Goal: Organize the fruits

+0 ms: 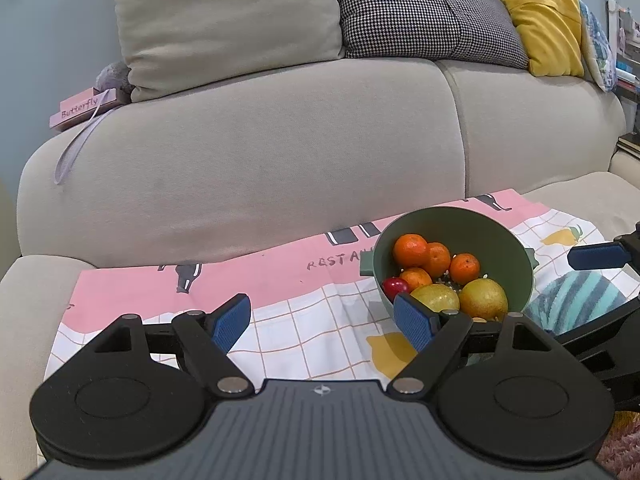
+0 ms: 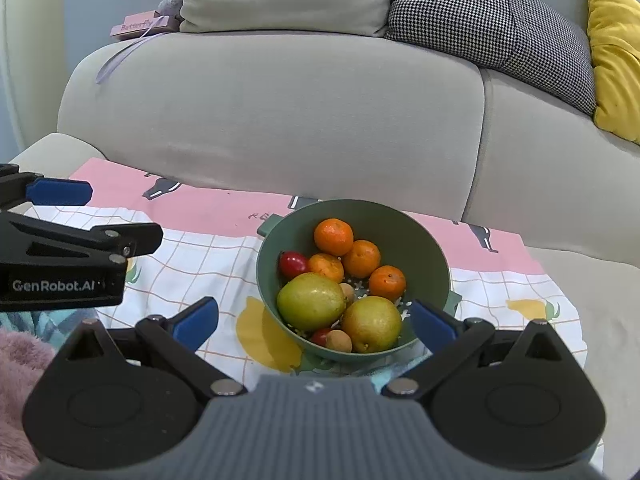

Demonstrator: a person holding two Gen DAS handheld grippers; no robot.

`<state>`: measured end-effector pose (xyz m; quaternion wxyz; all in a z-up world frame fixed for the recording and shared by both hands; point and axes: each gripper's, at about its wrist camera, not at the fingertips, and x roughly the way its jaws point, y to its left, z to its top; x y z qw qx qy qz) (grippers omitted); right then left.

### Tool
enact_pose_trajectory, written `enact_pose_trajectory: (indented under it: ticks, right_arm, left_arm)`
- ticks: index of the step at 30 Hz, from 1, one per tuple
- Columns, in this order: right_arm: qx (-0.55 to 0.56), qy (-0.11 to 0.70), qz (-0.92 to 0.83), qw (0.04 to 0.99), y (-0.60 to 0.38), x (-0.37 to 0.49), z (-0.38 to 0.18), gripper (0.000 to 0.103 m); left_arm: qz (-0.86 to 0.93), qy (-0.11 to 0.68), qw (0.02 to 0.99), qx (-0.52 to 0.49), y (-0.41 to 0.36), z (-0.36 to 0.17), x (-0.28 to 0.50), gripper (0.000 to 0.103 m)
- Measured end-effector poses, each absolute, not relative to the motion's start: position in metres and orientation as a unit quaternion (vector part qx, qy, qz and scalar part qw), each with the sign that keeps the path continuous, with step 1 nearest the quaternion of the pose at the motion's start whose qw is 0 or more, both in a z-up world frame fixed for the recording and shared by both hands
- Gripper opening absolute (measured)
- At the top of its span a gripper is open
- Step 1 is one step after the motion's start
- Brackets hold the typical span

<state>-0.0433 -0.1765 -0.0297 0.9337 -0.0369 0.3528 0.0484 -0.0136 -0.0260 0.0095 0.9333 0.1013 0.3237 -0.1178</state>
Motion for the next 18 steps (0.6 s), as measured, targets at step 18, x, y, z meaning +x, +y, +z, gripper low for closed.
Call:
enact_pose_trajectory:
  ticks: [18]
  right_arm:
    - [-0.038,0.357,0.046,0.932,-0.1763,-0.0428,-0.0310,0.099]
  left_arm:
    - [-0.117,0.327,0.932,0.102,-0.0264,0.0084,-0.0125,0.095]
